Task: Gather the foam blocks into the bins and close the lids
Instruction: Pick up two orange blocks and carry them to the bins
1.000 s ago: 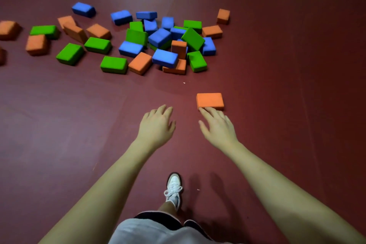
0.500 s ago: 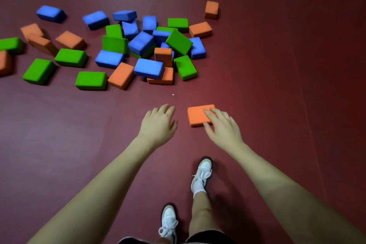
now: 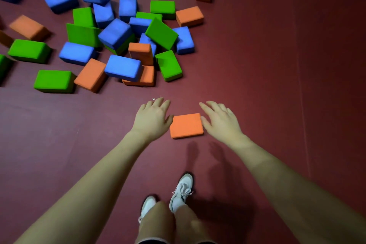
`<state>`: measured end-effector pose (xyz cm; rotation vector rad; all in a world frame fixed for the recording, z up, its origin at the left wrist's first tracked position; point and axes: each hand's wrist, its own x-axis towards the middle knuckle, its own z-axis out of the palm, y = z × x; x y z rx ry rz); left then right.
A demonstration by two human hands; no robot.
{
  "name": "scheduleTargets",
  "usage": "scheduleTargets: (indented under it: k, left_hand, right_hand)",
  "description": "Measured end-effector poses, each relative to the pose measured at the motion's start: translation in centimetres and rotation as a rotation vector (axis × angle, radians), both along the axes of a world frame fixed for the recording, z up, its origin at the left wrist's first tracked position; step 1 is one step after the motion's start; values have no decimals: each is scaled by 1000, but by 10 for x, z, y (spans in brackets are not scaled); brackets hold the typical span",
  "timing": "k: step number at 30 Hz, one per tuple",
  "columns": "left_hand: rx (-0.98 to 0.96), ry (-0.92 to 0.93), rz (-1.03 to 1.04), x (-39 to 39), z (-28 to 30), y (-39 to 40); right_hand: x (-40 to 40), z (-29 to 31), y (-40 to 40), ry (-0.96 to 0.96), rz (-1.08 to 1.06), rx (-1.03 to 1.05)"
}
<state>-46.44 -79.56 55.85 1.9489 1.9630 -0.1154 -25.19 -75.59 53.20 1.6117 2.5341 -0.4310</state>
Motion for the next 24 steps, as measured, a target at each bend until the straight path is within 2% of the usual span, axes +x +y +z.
scheduleTargets:
  k: [6,9,13,19,24]
  left_hand:
    - [-55,-59,53,11,-67,56]
    - [-95,-66,54,16,-123,80]
    - [-161,-71,33,22,-219,102]
    - [-271,-71,-26,38,-388,110]
    - [-320,-34,-102,52,-514,108]
  right_hand:
    - [16,-66,56,-24,-15,-110]
    - [24,-118,79,2,-68,-167]
    - [38,-206,101,64,-149,-202]
    - [45,-378,100,-62,-151,-371]
    - [48,-501,95,-121,-166,-412]
